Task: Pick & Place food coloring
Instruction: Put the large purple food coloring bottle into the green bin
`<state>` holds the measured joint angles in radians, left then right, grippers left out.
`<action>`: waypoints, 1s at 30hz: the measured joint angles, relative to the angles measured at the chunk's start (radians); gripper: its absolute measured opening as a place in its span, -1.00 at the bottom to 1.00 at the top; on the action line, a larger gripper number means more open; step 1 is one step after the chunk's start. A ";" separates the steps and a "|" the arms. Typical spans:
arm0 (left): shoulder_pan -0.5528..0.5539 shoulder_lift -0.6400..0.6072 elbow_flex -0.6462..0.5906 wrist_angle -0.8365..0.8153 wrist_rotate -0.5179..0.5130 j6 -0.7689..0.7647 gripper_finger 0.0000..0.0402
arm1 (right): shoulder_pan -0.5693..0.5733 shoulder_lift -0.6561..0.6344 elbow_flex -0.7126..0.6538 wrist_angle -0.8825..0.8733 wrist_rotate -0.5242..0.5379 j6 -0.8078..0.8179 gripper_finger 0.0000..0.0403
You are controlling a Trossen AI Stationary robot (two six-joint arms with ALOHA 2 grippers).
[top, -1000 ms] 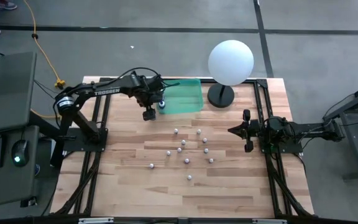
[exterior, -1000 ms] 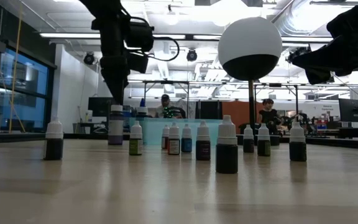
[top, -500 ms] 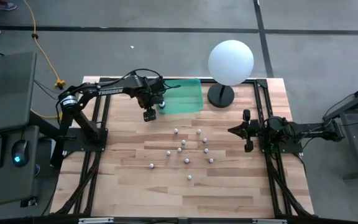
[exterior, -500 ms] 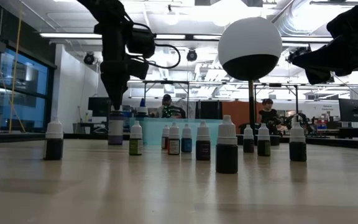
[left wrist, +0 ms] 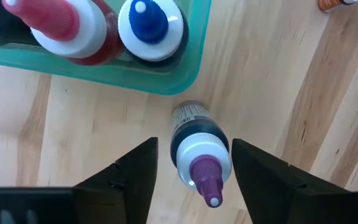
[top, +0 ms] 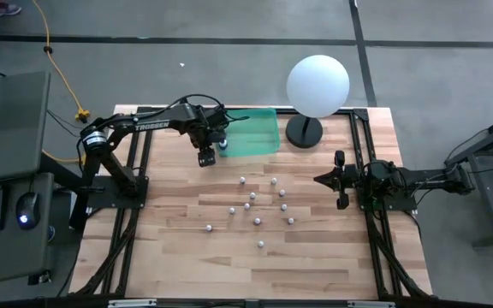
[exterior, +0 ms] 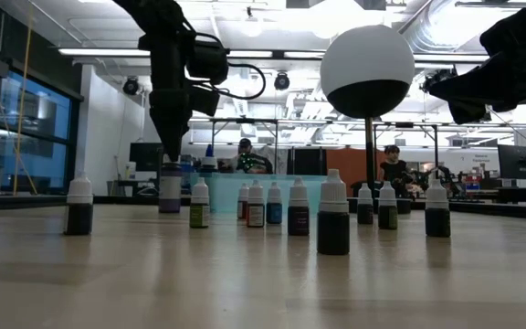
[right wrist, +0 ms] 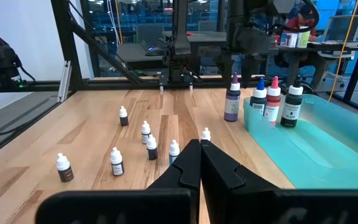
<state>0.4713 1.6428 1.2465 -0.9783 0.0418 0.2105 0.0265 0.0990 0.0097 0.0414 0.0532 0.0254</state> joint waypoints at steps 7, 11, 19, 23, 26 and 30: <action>0.000 0.000 0.000 0.000 0.000 -0.007 -0.15 | 0.000 0.000 0.000 0.000 0.000 0.000 -1.00; 0.000 0.000 0.000 -0.001 0.001 -0.007 -0.23 | 0.000 0.000 0.000 0.000 0.000 0.000 -1.00; 0.000 -0.002 0.000 -0.003 0.004 -0.015 -0.41 | 0.000 0.000 0.000 0.000 0.000 0.000 -1.00; 0.000 -0.002 0.000 -0.005 0.005 -0.016 -0.45 | 0.000 0.000 0.000 0.000 0.000 0.000 -1.00; 0.000 -0.002 0.001 -0.008 0.005 -0.016 -0.45 | 0.000 0.000 0.000 0.000 0.000 0.000 -1.00; 0.000 -0.002 0.002 -0.014 -0.003 -0.016 -0.46 | 0.000 0.000 0.000 0.000 0.000 0.000 -1.00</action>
<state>0.4713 1.6412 1.2480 -0.9923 0.0391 0.1950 0.0265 0.0990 0.0097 0.0414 0.0532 0.0254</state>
